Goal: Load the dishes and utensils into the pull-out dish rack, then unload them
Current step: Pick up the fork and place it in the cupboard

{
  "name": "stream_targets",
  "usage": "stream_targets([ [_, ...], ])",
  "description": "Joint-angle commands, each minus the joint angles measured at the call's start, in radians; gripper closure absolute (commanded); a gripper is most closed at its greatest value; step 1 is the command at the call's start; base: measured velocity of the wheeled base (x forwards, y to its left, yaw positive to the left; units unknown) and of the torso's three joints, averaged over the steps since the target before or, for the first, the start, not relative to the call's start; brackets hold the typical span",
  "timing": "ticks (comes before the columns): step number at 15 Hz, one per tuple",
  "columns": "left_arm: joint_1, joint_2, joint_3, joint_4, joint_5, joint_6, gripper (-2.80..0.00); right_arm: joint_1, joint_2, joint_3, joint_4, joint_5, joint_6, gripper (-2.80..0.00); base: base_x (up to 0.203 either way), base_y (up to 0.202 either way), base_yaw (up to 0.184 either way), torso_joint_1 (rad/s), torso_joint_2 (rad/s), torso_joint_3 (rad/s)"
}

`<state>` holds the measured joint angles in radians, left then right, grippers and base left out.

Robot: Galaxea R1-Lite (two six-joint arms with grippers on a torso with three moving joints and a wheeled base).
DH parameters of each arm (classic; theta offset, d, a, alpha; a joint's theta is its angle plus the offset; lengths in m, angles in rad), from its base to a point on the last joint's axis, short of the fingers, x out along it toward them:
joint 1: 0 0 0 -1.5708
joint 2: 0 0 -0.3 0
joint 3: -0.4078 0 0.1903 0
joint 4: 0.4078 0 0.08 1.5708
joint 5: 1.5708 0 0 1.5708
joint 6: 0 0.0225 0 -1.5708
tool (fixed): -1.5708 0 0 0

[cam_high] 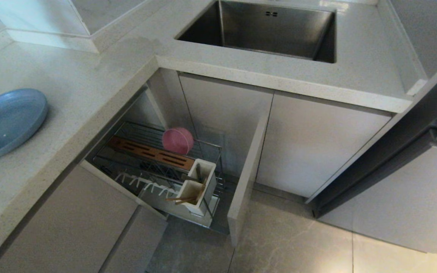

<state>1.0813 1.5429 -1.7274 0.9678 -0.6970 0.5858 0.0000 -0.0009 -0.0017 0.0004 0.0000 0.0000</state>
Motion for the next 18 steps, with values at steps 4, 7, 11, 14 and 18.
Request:
stream_targets([
  [4,0.009,0.064,-0.048,0.089,-0.077,0.062,0.0,0.0,0.001,0.0,0.001,0.0,0.0,0.0,0.0,0.0,0.0,0.0,0.0,0.0],
  [7,0.066,0.088,-0.082,0.097,-0.037,0.06,0.0,0.0,0.001,0.0,0.001,0.0,0.0,0.0,0.0,0.0,0.0,0.0,0.0,0.0],
  [11,0.053,0.091,-0.102,0.173,0.013,0.079,0.0,0.0,0.001,0.0,0.0,0.0,0.0,0.0,0.0,0.0,0.0,0.0,0.0,0.0],
  [14,0.04,0.094,-0.101,0.195,0.084,0.092,0.0,0.0,0.001,0.0,0.0,0.0,0.0,0.0,0.0,0.0,0.0,0.0,0.0,0.0],
  [18,0.04,0.102,-0.1,0.195,0.106,0.105,-2.8,0.0,0.001,0.0,0.0,0.0,0.0,0.0,0.0,0.0,0.0,0.0,0.0,0.0],
])
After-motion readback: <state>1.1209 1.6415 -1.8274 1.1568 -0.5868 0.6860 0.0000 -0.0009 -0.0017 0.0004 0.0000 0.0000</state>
